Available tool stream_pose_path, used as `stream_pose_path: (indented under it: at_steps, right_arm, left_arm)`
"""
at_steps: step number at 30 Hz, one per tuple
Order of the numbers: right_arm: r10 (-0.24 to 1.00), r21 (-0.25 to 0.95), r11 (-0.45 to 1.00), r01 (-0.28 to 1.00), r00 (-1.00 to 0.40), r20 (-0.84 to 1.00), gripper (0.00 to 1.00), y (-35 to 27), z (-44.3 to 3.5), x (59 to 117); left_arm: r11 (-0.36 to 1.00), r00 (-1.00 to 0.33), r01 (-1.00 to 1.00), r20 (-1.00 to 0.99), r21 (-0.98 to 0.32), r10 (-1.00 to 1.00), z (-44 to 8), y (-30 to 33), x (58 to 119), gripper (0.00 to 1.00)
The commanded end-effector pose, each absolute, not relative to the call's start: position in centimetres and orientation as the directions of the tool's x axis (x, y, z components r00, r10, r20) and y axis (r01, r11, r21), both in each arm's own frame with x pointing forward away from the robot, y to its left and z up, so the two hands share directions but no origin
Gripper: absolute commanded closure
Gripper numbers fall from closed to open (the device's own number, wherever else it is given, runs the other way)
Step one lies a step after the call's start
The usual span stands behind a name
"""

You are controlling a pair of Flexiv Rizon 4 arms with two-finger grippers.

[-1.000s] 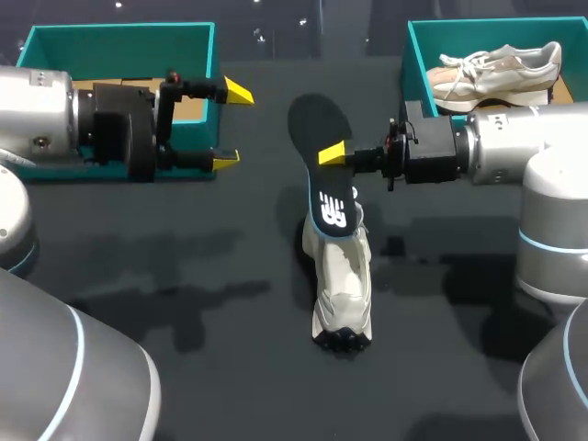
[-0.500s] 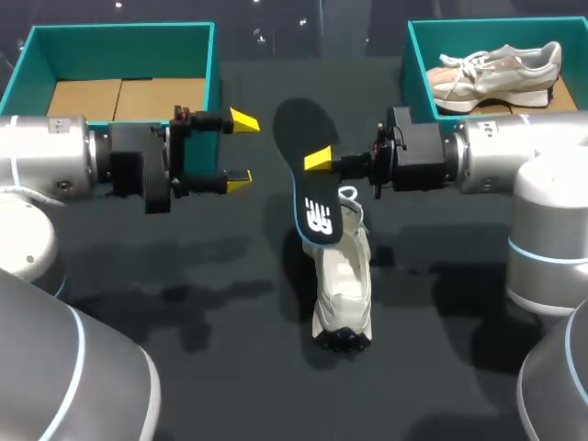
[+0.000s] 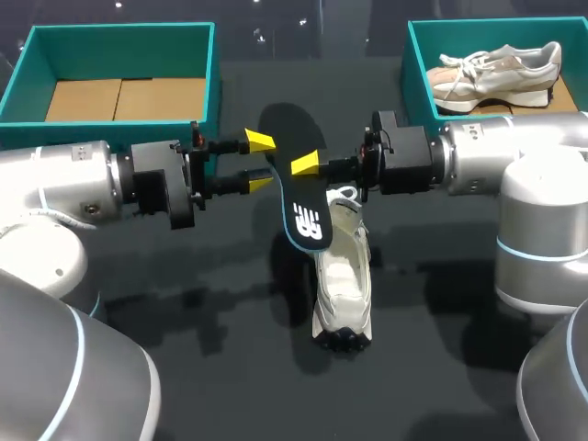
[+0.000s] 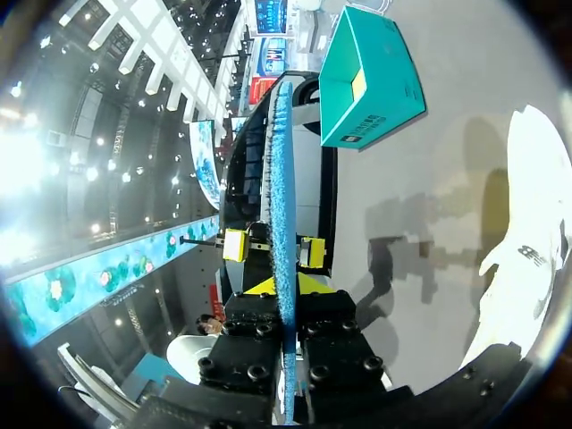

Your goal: Take the shoe out of the shoebox, open the shoe tongue, remove and reinsert the insole, then place the shoe into the shoebox

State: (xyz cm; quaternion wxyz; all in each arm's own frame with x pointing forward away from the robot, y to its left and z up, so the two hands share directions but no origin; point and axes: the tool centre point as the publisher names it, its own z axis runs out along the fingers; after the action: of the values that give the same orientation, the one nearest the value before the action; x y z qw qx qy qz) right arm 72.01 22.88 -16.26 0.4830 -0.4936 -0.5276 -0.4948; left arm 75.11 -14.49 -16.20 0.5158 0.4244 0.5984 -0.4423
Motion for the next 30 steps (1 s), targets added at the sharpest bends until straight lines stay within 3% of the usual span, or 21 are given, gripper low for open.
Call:
stream_pose_path:
  at_steps: [1, 30]
  right_arm:
    - [0.038, 0.045, 0.03, 0.999, -0.047, 0.998, 1.0, 23.5, -16.4, 72.1]
    - [0.025, 0.027, 0.054, 0.998, -0.029, 0.999, 1.0, 24.2, -16.4, 71.9]
  left_arm:
    - [0.253, -0.102, 0.963, -0.994, -0.089, 0.039, -16.6, -15.2, 75.5, 0.51]
    - [0.29, -0.064, 0.956, -0.997, -0.049, 0.043, -17.4, -17.3, 76.8, 0.75]
